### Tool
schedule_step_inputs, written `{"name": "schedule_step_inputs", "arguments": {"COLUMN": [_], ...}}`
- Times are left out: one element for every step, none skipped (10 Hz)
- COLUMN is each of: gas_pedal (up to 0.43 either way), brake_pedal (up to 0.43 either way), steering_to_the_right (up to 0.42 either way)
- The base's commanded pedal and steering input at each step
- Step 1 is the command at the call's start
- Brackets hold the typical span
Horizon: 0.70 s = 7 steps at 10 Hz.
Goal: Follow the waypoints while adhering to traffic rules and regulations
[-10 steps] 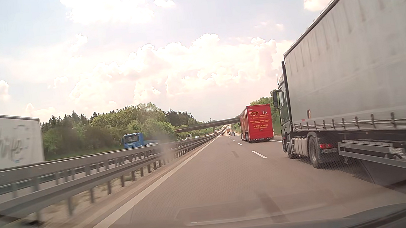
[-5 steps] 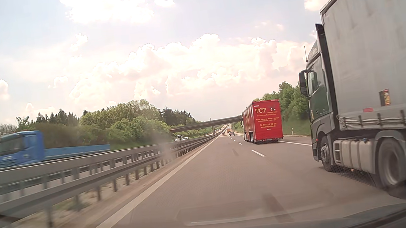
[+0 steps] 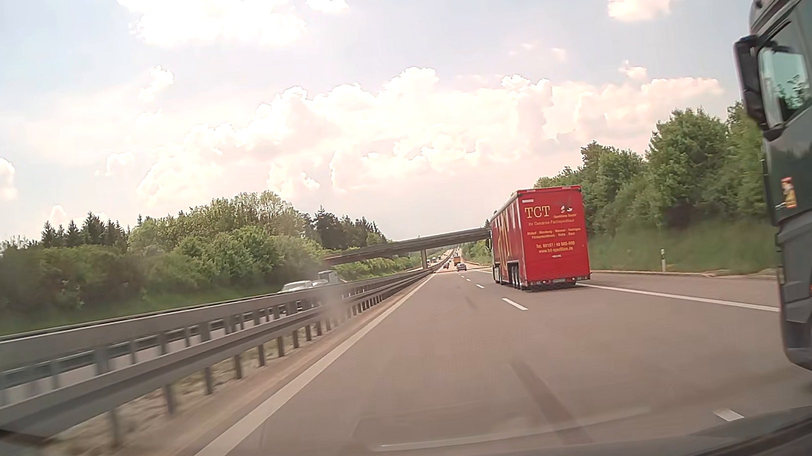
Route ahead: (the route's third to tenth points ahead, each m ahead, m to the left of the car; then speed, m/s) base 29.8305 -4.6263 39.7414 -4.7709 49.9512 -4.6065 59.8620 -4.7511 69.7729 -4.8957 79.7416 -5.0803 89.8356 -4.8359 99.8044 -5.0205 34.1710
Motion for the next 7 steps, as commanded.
{"name": "schedule_step_inputs", "arguments": {"gas_pedal": [0.26,0.248,0.248,0.248,0.248,0.248,0.248], "brake_pedal": [0.0,0.0,0.0,0.0,0.0,0.0,0.0], "steering_to_the_right": [0.0,0.0,0.0,0.0,0.0,0.0,0.0]}}
